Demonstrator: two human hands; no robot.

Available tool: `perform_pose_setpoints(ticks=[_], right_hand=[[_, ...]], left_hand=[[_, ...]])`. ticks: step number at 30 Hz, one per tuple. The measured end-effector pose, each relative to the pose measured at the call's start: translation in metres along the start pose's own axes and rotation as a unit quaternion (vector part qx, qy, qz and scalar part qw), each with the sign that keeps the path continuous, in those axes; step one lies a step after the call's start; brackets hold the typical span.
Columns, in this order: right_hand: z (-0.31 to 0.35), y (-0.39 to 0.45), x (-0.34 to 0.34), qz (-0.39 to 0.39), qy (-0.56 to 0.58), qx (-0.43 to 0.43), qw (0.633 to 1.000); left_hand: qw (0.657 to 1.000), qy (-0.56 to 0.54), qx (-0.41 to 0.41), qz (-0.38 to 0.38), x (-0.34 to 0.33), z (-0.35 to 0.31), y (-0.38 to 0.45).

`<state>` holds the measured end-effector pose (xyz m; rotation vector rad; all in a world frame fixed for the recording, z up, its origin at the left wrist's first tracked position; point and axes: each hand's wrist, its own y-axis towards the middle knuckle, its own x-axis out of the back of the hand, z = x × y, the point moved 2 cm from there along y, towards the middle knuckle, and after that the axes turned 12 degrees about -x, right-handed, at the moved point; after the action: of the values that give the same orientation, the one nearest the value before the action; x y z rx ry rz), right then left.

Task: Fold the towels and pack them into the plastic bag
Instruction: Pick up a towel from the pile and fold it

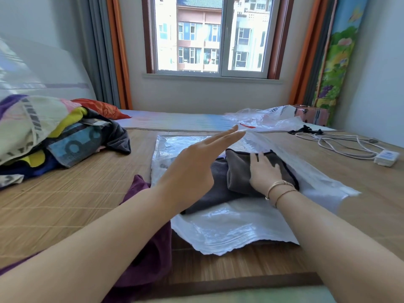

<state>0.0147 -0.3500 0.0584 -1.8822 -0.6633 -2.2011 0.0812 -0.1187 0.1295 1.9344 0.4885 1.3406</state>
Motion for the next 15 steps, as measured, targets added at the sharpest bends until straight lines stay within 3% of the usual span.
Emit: perform_pose_setpoints(ticks=[2,4,7,12,15], right_hand=[[0.014,-0.025,0.009,-0.070,0.055,0.094,0.992],[0.032,-0.058,0.013,-0.036,0.096,0.231,0.967],[0.055,-0.100,0.006,-0.041,-0.053,0.350,0.934],[0.097,-0.102,-0.003,-0.108,-0.162,0.307,0.931],[0.110,-0.107,0.011,-0.126,-0.043,0.254,0.958]], left_hand=[[1.000,-0.004,0.005,0.005,0.002,-0.001,0.001],[1.000,-0.007,0.008,0.015,0.005,-0.003,0.004],[0.999,-0.003,0.004,0.038,0.007,-0.006,0.006],[0.999,0.002,0.008,0.049,0.008,-0.007,0.009],[0.999,0.007,-0.002,0.043,0.004,0.000,0.009]])
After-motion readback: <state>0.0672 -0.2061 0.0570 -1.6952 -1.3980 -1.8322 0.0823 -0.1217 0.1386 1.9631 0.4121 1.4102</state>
